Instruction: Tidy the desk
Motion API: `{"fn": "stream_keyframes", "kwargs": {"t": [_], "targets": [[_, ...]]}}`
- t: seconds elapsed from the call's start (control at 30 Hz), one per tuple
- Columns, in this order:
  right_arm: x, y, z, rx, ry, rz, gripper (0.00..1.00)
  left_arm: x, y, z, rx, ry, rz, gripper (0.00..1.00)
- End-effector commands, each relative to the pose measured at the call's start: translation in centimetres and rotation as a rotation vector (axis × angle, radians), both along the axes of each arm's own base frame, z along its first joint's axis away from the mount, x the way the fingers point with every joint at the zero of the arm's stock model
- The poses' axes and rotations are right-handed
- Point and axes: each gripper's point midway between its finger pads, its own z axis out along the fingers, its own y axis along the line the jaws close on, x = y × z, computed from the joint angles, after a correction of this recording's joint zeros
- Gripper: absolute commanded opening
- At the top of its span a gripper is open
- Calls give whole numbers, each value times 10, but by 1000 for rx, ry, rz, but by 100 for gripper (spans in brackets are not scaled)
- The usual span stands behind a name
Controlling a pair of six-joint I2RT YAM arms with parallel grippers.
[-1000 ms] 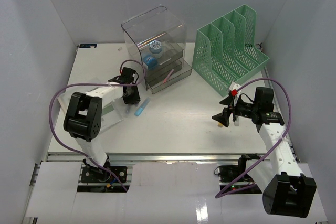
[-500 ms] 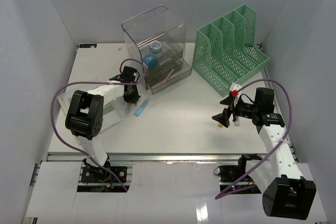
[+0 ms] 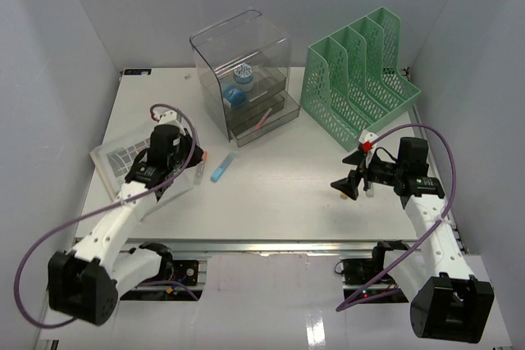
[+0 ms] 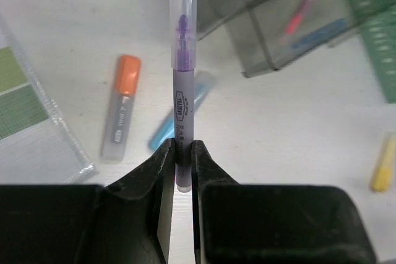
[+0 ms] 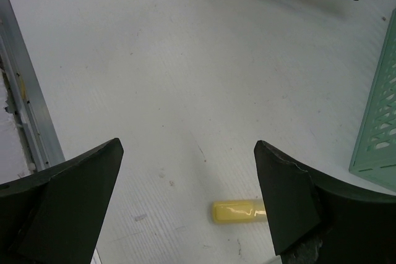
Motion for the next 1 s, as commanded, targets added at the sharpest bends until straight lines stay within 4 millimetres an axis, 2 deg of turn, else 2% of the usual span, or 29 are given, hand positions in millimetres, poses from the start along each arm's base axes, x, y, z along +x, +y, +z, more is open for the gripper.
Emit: {"fn": "stream_keyframes", "kwargs": {"t": [0.0, 0.13, 0.2, 0.23, 0.27, 0.33, 0.43, 0.5, 0.6, 0.63, 0.7, 0.73, 0.77, 0.87, 0.97], "targets": [[1, 4, -5, 16, 28, 29, 93, -35, -25, 32, -137, -162, -170, 0], [6, 2, -11, 12, 61, 19, 93, -54, -54, 56, -160, -276, -362, 0], [8, 1, -14, 3, 69, 11, 93, -61, -74, 60, -143, -291, -451, 0], [8, 0, -16, -4, 72, 4, 93, -64, -88, 55, -98, -291, -503, 0], [8, 0, -16, -5, 72, 3, 93, -64, -96, 55, -63, -299, -528, 0], [9, -2, -18, -13, 73, -4, 93, -62, -124, 64, 37, -344, -607, 0], [10, -4, -19, -24, 68, -13, 93, -49, -157, 64, 199, -375, -691, 0], [11, -5, -20, -29, 67, -19, 93, -33, -173, 61, 326, -403, -771, 0], [11, -6, -21, -34, 65, -26, 93, 9, -190, 53, 556, -429, -831, 0], [10, -6, -21, -33, 64, -26, 93, 21, -192, 47, 634, -426, -850, 0], [11, -7, -20, -32, 62, -27, 93, 54, -200, 20, 784, -376, -871, 0], [10, -6, -19, -31, 60, -27, 93, 70, -203, 32, 826, -401, -870, 0], [10, -7, -19, -30, 58, -27, 93, 87, -206, 33, 855, -401, -858, 0], [9, -6, -17, -26, 50, -23, 93, 123, -211, 24, 903, -389, -844, 0], [7, -5, -14, -19, 42, -18, 93, 147, -212, 15, 969, -376, -832, 1]]}}
